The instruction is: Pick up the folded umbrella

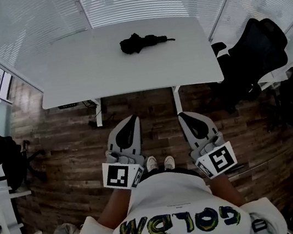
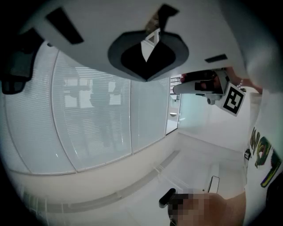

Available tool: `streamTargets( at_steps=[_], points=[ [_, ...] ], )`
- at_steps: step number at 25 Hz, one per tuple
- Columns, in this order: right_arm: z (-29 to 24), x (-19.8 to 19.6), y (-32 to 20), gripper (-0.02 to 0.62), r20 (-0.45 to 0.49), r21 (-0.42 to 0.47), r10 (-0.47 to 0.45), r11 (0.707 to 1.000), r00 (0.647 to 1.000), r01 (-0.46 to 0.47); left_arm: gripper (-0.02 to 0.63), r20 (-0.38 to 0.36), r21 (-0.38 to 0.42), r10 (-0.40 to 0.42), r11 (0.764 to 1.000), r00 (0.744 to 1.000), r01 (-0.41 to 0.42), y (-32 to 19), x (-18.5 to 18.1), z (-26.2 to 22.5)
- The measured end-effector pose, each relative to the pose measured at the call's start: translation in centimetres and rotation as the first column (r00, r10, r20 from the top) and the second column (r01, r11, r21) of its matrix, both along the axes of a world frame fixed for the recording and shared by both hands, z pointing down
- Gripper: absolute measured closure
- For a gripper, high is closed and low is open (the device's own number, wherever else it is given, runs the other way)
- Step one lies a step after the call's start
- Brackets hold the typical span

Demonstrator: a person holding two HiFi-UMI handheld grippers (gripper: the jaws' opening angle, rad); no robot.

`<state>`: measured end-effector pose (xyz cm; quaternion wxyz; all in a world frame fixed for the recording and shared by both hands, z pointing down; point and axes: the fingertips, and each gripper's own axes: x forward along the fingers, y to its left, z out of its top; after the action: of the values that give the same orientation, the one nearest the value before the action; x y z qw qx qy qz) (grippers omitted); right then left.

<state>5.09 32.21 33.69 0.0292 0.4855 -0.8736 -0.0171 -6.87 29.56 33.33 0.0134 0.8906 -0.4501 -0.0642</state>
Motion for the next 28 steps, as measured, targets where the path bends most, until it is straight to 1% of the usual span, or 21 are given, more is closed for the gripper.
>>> streamTargets(
  at_steps=[8,13,19,28],
  points=[
    [-0.5,-0.9,-0.7,0.588,0.031,0.019,0.003,1.0,1.0,-0.003,0.595,-0.007,-0.001,-0.001,1.0,1.0,0.001,-0.7,-1.1,0.0],
    [-0.4,-2.8,-1.4,0.588,0.028,0.016,0.001,1.0,1.0,-0.002,0.596,-0.009,0.001,0.001,1.0,1.0,-0.001,-1.2,-3.1,0.1],
    [0.1,-5.2,-2.0,0.588,0.029,0.01,0.006,1.0,1.0,-0.006,0.596,-0.007,-0.014,0.011,1.0,1.0,-0.011,-1.7,-5.3,0.7],
    [0.4,-5.8,-3.7,0.588,0.022,0.005,-0.007,1.0,1.0,0.007,0.595,-0.006,-0.022,0.011,1.0,1.0,-0.011,-3.3,-5.7,1.0]
  ],
)
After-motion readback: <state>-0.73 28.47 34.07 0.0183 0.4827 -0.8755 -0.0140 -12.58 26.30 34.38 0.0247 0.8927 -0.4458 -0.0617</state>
